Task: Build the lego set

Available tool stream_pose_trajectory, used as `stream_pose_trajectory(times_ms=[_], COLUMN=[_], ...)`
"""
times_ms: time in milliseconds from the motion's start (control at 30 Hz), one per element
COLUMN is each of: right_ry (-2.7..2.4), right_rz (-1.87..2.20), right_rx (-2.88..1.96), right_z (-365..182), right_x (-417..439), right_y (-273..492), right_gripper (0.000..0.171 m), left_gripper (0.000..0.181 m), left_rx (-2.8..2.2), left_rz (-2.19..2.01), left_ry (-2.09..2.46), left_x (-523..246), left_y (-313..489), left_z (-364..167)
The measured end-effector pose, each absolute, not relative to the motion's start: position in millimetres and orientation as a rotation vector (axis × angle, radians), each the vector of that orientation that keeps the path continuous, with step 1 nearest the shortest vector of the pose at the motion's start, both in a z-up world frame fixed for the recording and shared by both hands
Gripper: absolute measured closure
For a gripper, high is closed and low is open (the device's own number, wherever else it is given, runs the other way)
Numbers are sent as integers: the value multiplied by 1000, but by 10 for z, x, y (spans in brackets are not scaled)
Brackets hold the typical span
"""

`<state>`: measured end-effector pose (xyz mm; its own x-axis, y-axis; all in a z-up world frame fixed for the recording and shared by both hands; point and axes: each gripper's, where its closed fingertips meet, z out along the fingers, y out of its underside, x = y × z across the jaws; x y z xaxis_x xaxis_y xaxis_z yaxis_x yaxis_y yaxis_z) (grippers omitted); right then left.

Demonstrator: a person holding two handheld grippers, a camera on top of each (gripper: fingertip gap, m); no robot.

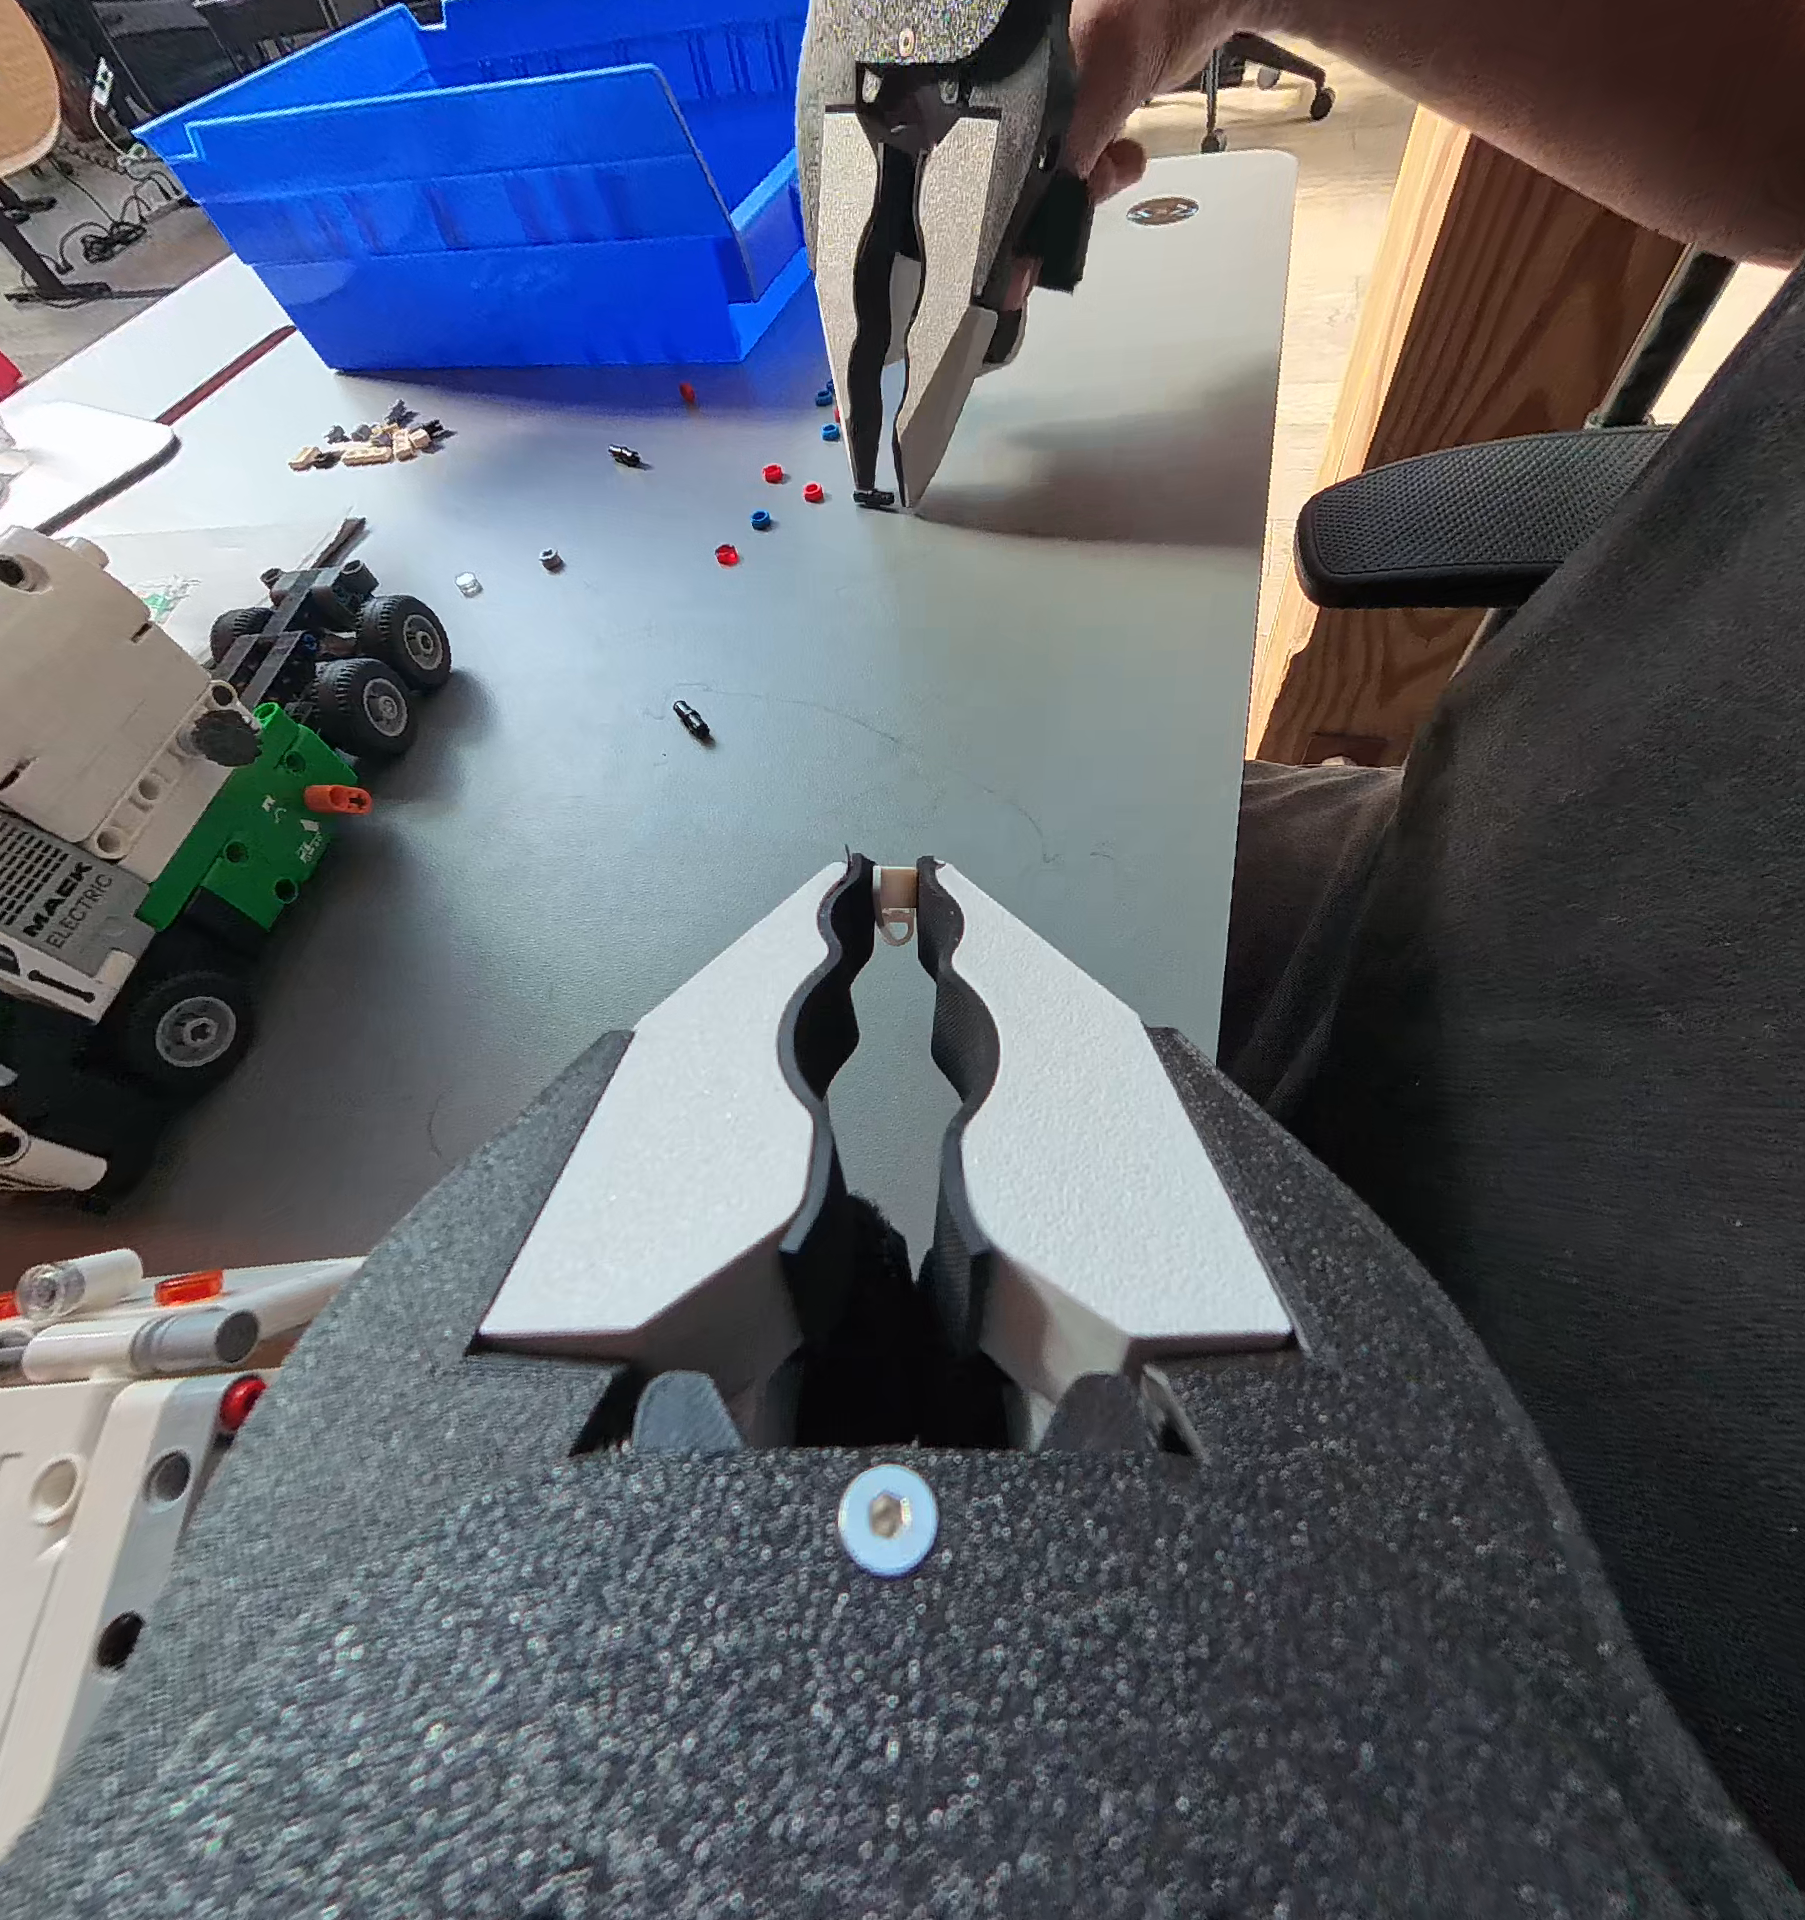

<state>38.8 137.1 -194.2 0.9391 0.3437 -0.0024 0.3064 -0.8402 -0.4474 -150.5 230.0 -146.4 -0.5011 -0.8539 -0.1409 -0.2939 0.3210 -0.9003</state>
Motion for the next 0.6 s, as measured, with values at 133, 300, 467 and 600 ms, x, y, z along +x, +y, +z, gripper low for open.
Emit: stream_pose_trajectory(times_ms=[133,300,467,600], right_ry=[-393,-387,-473,-612], right_rz=[98,90,15,13], right_rx=[-2590,-2573,-2642,-2956], right_z=[-1944,-1942,-1923,-1818], right_x=[384,356,376,416], right_y=[1413,1408,1360,1055], right_gripper=[156,161,167,167], left_gripper=[175,175,175,175], left_rx=[-1007,-1011,-1007,-1006], left_rz=[-1145,-1147,-1145,-1145], left_ry=[1963,1966,1965,1963], left_x=[-1505,-1503,-1504,-1505], left_y=[2302,2302,2300,2300], left_z=[-1465,-1468,-1468,-1465])
